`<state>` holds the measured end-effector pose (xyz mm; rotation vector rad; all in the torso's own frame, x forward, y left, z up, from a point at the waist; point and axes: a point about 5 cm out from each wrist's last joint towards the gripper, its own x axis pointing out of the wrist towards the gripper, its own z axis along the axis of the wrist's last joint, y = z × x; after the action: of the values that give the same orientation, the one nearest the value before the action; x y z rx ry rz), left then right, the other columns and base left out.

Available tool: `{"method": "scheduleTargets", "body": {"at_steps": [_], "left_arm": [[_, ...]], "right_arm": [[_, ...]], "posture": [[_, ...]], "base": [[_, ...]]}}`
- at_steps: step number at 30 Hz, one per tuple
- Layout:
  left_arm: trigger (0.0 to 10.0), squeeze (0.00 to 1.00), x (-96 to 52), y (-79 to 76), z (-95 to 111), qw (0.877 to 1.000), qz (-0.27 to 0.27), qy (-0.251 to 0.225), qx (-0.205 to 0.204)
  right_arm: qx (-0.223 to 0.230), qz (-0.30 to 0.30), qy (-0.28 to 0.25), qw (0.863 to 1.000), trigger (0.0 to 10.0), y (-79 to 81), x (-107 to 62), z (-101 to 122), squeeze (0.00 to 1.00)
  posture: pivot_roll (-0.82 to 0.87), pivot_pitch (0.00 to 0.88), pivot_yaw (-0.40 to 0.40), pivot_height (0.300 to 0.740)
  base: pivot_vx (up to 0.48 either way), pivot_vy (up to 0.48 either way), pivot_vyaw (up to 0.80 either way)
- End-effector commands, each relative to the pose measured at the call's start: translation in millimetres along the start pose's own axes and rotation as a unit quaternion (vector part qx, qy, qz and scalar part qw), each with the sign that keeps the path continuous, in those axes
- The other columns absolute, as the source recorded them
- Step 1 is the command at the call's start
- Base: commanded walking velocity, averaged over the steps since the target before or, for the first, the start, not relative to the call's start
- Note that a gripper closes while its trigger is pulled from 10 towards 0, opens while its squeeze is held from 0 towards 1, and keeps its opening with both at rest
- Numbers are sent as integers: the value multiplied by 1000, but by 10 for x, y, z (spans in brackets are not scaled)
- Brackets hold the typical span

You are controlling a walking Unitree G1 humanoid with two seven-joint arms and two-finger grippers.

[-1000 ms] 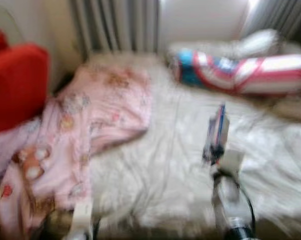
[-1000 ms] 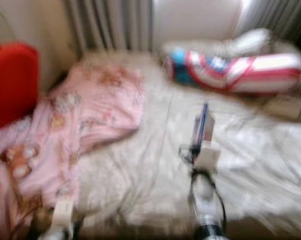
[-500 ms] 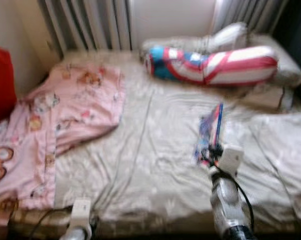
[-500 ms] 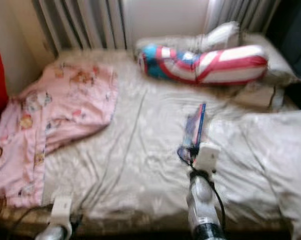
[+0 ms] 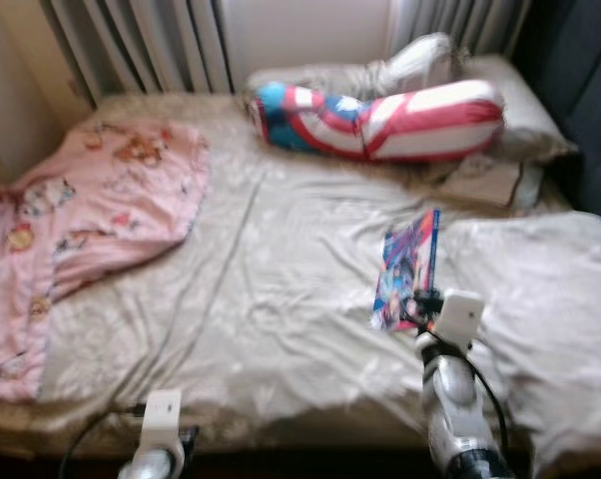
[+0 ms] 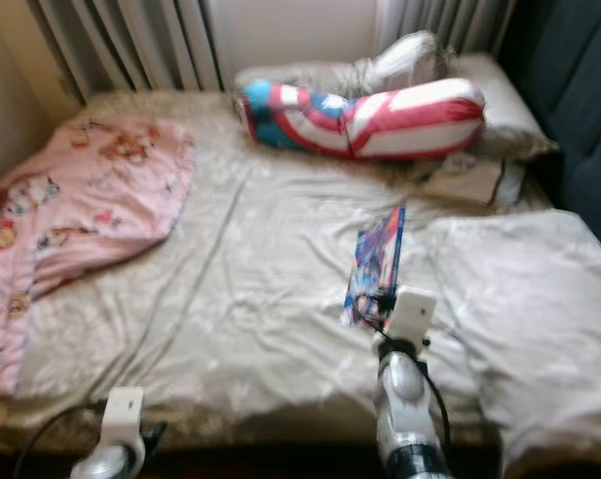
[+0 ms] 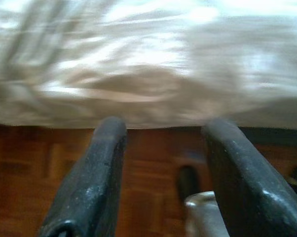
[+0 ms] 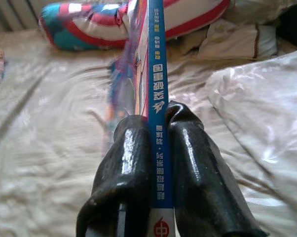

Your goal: Clean up the room

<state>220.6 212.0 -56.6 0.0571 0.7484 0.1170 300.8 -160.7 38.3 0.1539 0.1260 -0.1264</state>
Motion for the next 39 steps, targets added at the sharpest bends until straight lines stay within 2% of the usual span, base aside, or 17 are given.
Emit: {"method": "scheduleTargets", "body": {"at_steps": [1,18,39], "left_arm": [[10000,0,-20,21,-68,1000,1,8,-2],[10000,0,-20,18,-80,1000,2,13,-13],[10000,0,-27,-15,-116,1000,-6,21,-15]], "right_arm": [[2,7,-26,1000,10000,46,45,116,0],[-12,41,-7,999,10000,113,26,52,0],[-26,44,5,999,10000,118,32,32,0]], "posture": [[-77,72,6,740],[-80,70,4,740],[-93,47,0,740]], "base": [[0,0,0],[0,0,0],[0,0,0]]}}
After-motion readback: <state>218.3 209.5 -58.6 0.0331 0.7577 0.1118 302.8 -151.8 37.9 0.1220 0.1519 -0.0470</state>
